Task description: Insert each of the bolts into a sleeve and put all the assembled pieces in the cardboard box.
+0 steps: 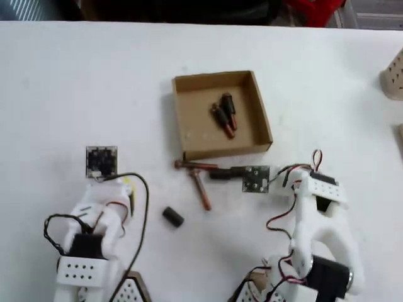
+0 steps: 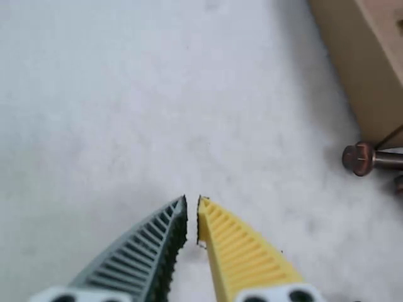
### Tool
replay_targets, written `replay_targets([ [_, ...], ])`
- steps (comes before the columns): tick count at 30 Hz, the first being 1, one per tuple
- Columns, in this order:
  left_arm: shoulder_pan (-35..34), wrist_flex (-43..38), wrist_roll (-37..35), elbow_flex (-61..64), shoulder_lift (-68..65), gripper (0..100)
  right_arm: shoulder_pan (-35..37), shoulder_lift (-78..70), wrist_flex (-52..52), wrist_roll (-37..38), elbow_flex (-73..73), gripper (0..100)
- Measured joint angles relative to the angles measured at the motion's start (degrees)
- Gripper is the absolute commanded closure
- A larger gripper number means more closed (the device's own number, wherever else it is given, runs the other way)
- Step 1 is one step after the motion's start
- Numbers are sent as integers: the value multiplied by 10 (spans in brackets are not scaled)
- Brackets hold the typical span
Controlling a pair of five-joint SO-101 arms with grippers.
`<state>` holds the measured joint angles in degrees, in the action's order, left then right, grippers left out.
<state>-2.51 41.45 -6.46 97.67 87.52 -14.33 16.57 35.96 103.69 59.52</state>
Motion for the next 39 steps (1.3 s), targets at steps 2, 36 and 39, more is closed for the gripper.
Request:
replay_targets([
  [2,0,0,0,0,0,935,0,-18,0,-25,-16,982],
  [36,0,0,0,0,0,935,-67,-24,188,-707,-201,936],
  [39,0,0,0,0,0,935,-82,-24,180,-707,-191,894],
])
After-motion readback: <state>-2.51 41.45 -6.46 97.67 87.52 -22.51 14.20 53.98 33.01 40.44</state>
